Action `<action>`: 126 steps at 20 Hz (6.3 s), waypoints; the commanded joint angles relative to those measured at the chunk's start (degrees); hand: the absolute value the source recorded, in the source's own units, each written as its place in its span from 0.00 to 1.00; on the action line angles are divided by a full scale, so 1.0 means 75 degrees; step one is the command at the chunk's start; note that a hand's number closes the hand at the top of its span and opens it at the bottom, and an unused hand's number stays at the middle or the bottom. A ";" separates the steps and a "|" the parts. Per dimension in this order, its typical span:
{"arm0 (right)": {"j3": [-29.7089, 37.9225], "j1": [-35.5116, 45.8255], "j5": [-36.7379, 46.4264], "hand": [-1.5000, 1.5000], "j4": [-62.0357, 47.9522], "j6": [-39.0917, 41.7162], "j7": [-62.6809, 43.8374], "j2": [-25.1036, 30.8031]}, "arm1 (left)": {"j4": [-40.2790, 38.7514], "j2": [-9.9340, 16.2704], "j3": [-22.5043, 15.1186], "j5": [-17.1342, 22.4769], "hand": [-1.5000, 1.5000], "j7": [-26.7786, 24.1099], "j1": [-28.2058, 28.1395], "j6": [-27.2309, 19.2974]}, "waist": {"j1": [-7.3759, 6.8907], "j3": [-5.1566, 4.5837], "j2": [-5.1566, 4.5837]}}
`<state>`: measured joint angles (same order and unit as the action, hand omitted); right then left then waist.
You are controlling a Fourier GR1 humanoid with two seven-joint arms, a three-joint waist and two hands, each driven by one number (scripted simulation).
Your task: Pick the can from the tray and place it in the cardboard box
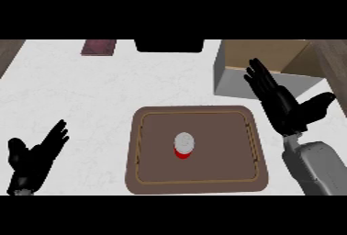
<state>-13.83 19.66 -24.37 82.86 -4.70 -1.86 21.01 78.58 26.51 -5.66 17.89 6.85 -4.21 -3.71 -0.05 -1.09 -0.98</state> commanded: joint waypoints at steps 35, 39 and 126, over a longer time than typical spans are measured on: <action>-0.4640 0.1837 0.7225 0.00 0.4506 0.2539 -1.0400 0.0643 | 0.1145 0.0019 -0.0965 -0.1702 0.50 -0.1650 0.2257 0.0634 | -0.0237 0.0084 0.0174; -0.4857 0.2124 0.7010 0.00 0.3603 0.2770 -1.0850 -0.0255 | 0.0880 0.0007 -0.0845 -0.1677 0.50 -0.1749 0.2451 0.0709 | -0.0130 0.0091 0.0155; -0.3988 0.0970 0.8490 1.00 0.3437 0.0507 0.1286 0.1460 | 0.1206 -0.0729 0.0269 -0.2632 0.50 -0.1698 0.2101 0.1650 | 0.0092 0.0151 0.0132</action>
<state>-51.13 29.99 43.66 103.26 1.61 2.03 25.31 88.02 20.19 -4.57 -1.90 -4.59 11.93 7.64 0.27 0.07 0.00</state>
